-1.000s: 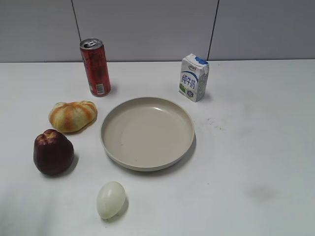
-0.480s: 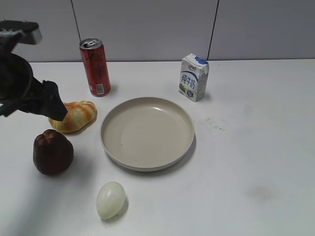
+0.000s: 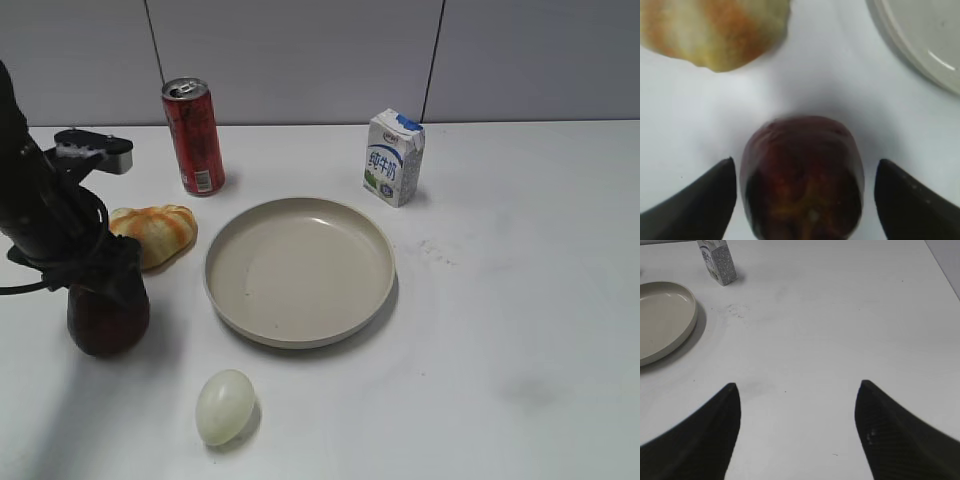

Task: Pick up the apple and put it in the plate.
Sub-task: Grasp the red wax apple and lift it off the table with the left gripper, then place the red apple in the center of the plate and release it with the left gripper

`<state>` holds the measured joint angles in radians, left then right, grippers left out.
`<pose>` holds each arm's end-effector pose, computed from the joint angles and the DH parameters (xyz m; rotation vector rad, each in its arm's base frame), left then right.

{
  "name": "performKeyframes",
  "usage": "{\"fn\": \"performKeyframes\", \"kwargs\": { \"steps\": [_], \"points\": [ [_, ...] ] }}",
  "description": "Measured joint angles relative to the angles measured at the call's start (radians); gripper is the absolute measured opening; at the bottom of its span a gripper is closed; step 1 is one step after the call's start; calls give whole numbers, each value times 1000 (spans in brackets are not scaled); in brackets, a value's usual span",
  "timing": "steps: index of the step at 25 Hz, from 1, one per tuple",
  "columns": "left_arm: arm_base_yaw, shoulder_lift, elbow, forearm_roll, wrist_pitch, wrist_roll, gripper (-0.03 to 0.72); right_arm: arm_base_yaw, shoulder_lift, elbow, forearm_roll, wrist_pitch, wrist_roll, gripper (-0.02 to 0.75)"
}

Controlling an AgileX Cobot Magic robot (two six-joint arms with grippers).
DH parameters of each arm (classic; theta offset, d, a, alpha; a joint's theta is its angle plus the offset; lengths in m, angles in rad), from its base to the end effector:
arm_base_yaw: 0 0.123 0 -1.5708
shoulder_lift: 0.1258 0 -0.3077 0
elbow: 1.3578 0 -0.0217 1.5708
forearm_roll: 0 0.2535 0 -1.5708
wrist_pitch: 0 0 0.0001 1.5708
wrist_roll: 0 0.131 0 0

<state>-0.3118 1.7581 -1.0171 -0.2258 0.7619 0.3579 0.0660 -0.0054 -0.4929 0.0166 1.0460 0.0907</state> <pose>0.3086 -0.1207 0.1512 0.7617 2.8743 -0.2456 0.0110 0.0026 0.2598 0.0245 2.0331 0.1185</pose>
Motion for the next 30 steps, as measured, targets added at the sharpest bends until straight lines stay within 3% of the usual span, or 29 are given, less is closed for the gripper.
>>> {"fn": "performKeyframes", "kwargs": {
  "steps": [4, 11, 17, 22, 30],
  "points": [
    [0, 17, -4, 1, 16, 0, 559, 0, 0, 0, 0, 0, -1, 563],
    [-8, 5, -138, -72, 201, -1, 558, 0, 0, 0, 0, 0, -1, 561],
    [-129, -5, -332, -110, 124, -1, 558, 0, 0, 0, 0, 0, 0, 561],
    [-227, 76, -399, -123, -13, -1, 557, 0, 0, 0, 0, 0, 0, 561],
    [-281, 268, -412, -125, -57, -1, 564, 0, 0, 0, 0, 0, 0, 559]
  ]
}}
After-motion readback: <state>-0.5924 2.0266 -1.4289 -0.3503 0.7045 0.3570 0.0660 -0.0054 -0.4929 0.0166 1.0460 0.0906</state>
